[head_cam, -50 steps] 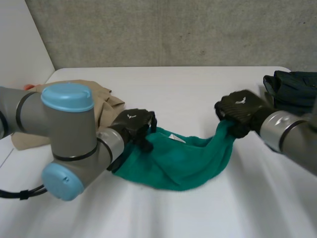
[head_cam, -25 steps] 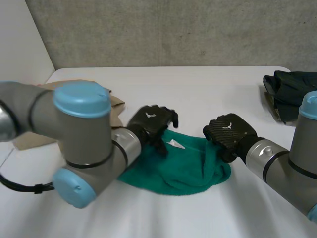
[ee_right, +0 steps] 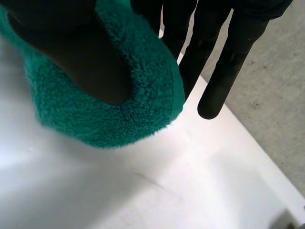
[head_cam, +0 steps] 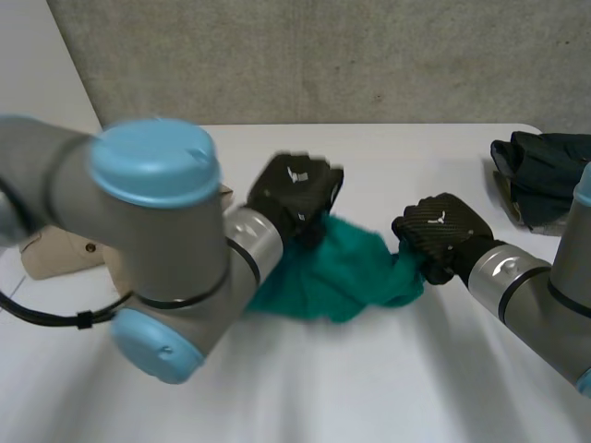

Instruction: Fold the laundry.

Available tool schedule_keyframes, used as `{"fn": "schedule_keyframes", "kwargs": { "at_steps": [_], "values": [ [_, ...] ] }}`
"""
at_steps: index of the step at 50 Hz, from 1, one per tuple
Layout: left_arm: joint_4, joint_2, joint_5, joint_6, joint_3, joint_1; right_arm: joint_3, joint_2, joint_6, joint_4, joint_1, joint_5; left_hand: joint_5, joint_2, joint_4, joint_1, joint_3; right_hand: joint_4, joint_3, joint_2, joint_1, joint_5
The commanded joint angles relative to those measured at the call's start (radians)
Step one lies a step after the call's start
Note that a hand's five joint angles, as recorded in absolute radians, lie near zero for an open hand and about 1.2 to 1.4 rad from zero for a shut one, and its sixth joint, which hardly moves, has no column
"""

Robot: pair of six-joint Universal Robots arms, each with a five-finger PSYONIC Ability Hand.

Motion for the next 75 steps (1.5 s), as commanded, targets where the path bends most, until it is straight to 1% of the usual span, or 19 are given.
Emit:
{"fn": "schedule_keyframes", "kwargs": {
  "at_steps": [1, 5, 13, 17, 18, 20, 21, 25, 27, 31, 39, 48, 57, 65, 66, 67, 69, 70, 75],
  "values": [
    [-0.034, 0.099, 0.008, -0.129, -0.037, 0.055, -0.037, 0.003, -0.067, 0.006, -0.002, 0.014, 0.292, 0.210, 0.199, 0.297, 0.217, 0.198, 0.208, 0.215, 0.258, 0.235],
    [-0.078, 0.070, 0.011, -0.128, -0.055, 0.136, -0.042, 0.013, -0.068, 0.006, 0.002, 0.014, 0.292, 0.210, 0.199, 0.297, 0.217, 0.198, 0.208, 0.215, 0.258, 0.235],
    [-0.034, -0.185, 0.012, -0.103, 0.092, 0.153, -0.184, 0.157, -0.048, -0.008, 0.014, 0.057, 0.292, 0.210, 0.199, 0.297, 0.217, 0.198, 0.208, 0.215, 0.258, 0.235],
    [0.131, -0.234, 0.012, -0.082, 0.242, 0.156, -0.350, 0.210, -0.018, -0.056, 0.016, 0.167, 0.292, 0.210, 0.199, 0.297, 0.217, 0.198, 0.208, 0.215, 0.258, 0.235],
    [0.232, -0.231, 0.012, -0.073, 0.290, 0.159, -0.387, 0.214, -0.009, -0.082, 0.017, 0.188, 0.292, 0.210, 0.199, 0.297, 0.217, 0.198, 0.208, 0.215, 0.258, 0.235],
    [0.343, -0.219, 0.012, -0.070, 0.318, 0.161, -0.465, 0.211, 0.031, -0.200, 0.030, 0.227, 0.292, 0.210, 0.199, 0.297, 0.217, 0.198, 0.208, 0.215, 0.258, 0.235],
    [0.477, -0.195, 0.012, -0.068, 0.324, 0.160, -0.482, 0.210, 0.050, -0.249, 0.033, 0.232, 0.292, 0.210, 0.199, 0.297, 0.217, 0.198, 0.208, 0.215, 0.258, 0.235],
    [0.749, -0.095, 0.028, -0.073, 0.284, 0.179, -0.493, 0.178, 0.143, -0.512, 0.042, 0.232, 0.292, 0.210, 0.199, 0.297, 0.217, 0.198, 0.208, 0.215, 0.258, 0.235],
    [0.775, -0.069, 0.037, -0.074, 0.255, 0.193, -0.493, 0.147, 0.169, -0.582, 0.045, 0.238, 0.292, 0.210, 0.199, 0.297, 0.217, 0.198, 0.208, 0.215, 0.258, 0.235],
    [0.727, -0.052, 0.064, -0.073, 0.189, 0.202, -0.493, 0.093, 0.179, -0.563, 0.050, 0.224, 0.292, 0.210, 0.199, 0.297, 0.217, 0.198, 0.208, 0.215, 0.258, 0.235],
    [0.601, -0.084, 0.072, -0.063, 0.037, 0.199, -0.472, 0.214, 0.180, -0.401, 0.108, 0.138, 0.292, 0.210, 0.199, 0.297, 0.217, 0.198, 0.208, 0.215, 0.258, 0.235],
    [0.361, -0.124, 0.063, -0.056, -0.185, 0.195, -0.332, 0.332, 0.143, -0.236, 0.159, 0.129, 0.286, 0.204, 0.194, 0.291, 0.212, 0.198, 0.208, 0.215, 0.258, 0.235],
    [0.170, 0.005, 0.048, -0.017, -0.391, 0.193, -0.180, 0.322, 0.097, -0.190, 0.153, 0.124, -0.250, -0.332, -0.342, -0.245, -0.325, 0.198, 0.208, 0.215, 0.258, 0.235],
    [0.153, 0.180, 0.034, -0.017, -0.440, 0.166, -0.073, 0.220, 0.099, -0.190, 0.148, 0.092, -0.650, -0.732, -0.742, -0.645, -0.725, 0.198, 0.208, 0.215, 0.258, 0.235],
    [0.153, 0.189, 0.034, -0.017, -0.439, 0.161, -0.062, 0.208, 0.099, -0.190, 0.148, 0.086, -0.682, -0.764, -0.775, -0.677, -0.757, 0.127, 0.136, 0.144, 0.186, 0.163],
    [0.153, 0.198, 0.034, -0.016, -0.437, 0.158, -0.039, 0.184, 0.100, -0.190, 0.148, 0.075, -0.709, -0.791, -0.801, -0.704, -0.783, -0.406, -0.396, -0.389, -0.347, -0.370],
    [0.153, 0.212, 0.035, -0.016, -0.423, 0.150, -0.018, 0.159, 0.100, -0.190, 0.148, 0.070, -0.762, -0.844, -0.854, -0.757, -0.836, -0.926, -0.916, -0.909, -0.866, -0.889],
    [0.155, 0.214, 0.035, -0.016, -0.419, 0.150, -0.007, 0.147, 0.100, -0.189, 0.148, 0.075, -0.762, -0.844, -0.854, -0.757, -0.837, -1.023, -1.014, -1.007, -0.964, -0.987],
    [0.156, 0.185, 0.048, -0.017, -0.321, 0.144, 0.050, 0.038, 0.114, -0.186, 0.131, 0.077, -0.747, -0.829, -0.839, -0.742, -0.822, -1.023, -1.014, -1.007, -0.964, -0.987]
  ]
}}
